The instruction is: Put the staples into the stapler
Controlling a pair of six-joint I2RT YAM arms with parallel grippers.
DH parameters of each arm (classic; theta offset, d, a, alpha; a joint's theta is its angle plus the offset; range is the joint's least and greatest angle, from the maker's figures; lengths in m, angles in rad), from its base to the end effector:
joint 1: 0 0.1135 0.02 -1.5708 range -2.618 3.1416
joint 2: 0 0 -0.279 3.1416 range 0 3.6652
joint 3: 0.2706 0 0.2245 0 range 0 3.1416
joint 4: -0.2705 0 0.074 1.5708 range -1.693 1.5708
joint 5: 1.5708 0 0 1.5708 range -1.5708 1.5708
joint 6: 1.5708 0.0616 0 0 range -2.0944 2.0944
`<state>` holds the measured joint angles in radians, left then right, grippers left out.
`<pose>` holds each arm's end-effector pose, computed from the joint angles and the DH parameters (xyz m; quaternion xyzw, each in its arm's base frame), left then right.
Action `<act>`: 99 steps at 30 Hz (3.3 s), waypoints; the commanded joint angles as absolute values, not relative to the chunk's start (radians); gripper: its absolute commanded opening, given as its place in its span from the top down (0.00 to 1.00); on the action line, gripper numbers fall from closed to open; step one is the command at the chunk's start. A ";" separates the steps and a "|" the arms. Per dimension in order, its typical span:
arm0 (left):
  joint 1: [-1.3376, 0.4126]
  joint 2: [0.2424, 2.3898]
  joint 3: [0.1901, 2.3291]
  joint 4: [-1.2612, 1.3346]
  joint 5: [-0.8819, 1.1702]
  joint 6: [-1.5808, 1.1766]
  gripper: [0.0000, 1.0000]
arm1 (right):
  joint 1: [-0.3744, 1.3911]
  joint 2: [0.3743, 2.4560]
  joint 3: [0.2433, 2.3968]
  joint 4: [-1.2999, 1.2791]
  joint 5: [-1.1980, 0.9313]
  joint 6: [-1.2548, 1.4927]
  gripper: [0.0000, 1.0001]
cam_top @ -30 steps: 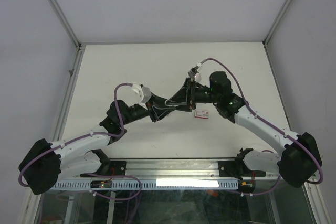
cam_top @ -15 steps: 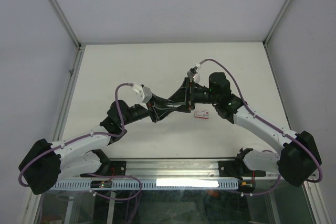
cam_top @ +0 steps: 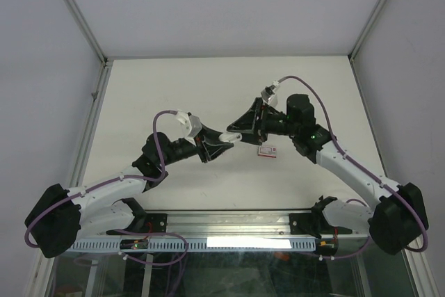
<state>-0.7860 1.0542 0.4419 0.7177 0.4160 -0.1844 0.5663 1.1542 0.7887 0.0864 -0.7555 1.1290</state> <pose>0.1402 -0.1756 0.2946 0.3405 0.5796 -0.4614 0.5790 0.1840 0.1670 0.3146 -0.0072 0.7747 0.6144 0.1494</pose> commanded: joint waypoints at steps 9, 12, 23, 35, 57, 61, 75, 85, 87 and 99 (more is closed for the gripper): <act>-0.776 1.052 0.528 0.612 0.655 -0.366 1.00 | 0.466 0.922 0.890 -0.108 -0.861 0.549 0.18; -0.772 1.046 0.544 0.614 0.714 -0.441 1.00 | 0.476 0.905 0.900 -0.136 -0.942 0.481 0.18; -0.773 1.033 0.576 0.557 0.769 -0.467 1.00 | 0.574 0.904 0.921 -0.230 -0.944 0.380 0.44; -0.772 1.043 0.587 0.551 0.781 -0.457 1.00 | 0.623 0.949 0.927 -0.270 -0.908 0.354 0.52; -0.736 0.852 0.565 0.382 0.513 -0.402 0.01 | 0.649 0.935 0.897 -0.361 -0.227 0.258 1.00; -0.667 0.782 0.616 0.214 0.361 -0.390 0.01 | 0.645 1.014 0.800 -0.270 0.101 0.243 1.00; -0.572 0.767 0.682 0.049 0.266 -0.397 0.01 | 0.461 1.340 0.722 0.049 0.370 0.244 1.00; -0.565 0.800 0.639 0.077 0.229 -0.416 0.01 | 0.394 1.404 0.684 0.137 0.279 0.181 1.00; -0.563 0.816 0.630 0.084 0.214 -0.425 0.01 | 0.395 1.407 0.685 0.139 0.282 0.173 1.00; -0.445 0.941 0.568 0.131 0.190 -0.533 0.01 | 0.395 1.428 0.717 0.039 0.287 0.225 0.58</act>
